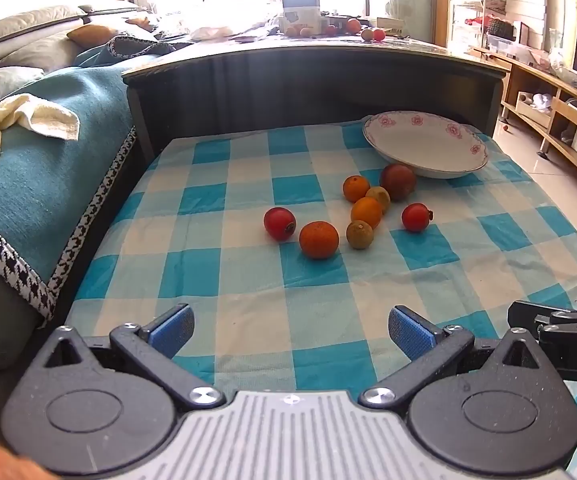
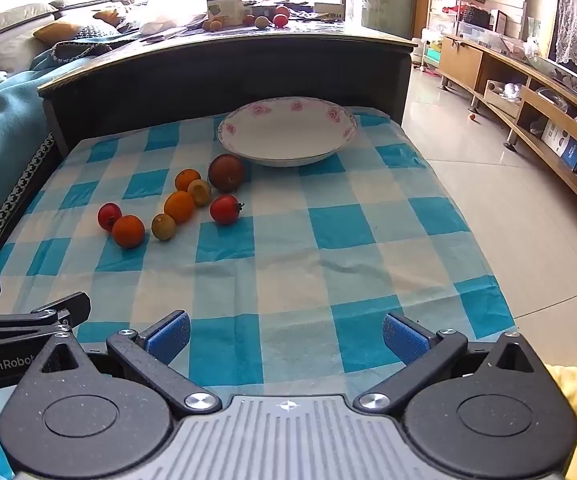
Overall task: Organize fruits
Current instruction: 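Move both tools forward toward the fruit cluster on the cloth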
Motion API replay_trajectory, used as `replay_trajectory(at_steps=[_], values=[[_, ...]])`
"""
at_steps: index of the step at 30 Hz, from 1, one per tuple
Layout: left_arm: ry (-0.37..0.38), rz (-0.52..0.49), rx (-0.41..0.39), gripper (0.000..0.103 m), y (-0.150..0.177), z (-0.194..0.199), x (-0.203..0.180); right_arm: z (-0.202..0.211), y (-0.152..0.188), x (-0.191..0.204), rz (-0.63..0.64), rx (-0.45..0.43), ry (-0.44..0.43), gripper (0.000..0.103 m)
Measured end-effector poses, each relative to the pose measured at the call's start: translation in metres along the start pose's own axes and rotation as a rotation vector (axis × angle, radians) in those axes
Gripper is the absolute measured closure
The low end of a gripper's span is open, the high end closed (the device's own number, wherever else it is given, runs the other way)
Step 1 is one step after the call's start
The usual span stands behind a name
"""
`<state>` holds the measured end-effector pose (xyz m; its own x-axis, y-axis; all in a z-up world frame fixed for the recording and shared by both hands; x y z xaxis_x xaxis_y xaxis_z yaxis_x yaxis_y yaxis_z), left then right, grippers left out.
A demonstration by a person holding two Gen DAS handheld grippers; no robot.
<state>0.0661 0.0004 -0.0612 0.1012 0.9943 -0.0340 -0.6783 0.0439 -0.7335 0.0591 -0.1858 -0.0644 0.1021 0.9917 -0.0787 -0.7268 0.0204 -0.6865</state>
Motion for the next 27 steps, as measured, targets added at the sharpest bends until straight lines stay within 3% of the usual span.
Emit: replay_trajectory(at_steps=[27], values=[[-0.003, -0.003, 0.030, 0.000, 0.0066, -0.0075, 0.0012, -0.0098, 0.0089, 0.0076, 0.027, 0.031, -0.008, 0.006]])
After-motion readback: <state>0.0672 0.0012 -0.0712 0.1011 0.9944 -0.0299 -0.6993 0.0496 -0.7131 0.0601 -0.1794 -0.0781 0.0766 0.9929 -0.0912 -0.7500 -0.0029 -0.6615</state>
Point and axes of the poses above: each gripper's, at about its wrist camera, not at the fingertips, and z roughly against the way its jaws point, x to its left, y to its underside, the point moved 9 cm from there along -z, roughly the way its jaws point, and after that the axes turned 6 degrees about y, right-handed, at the moved point
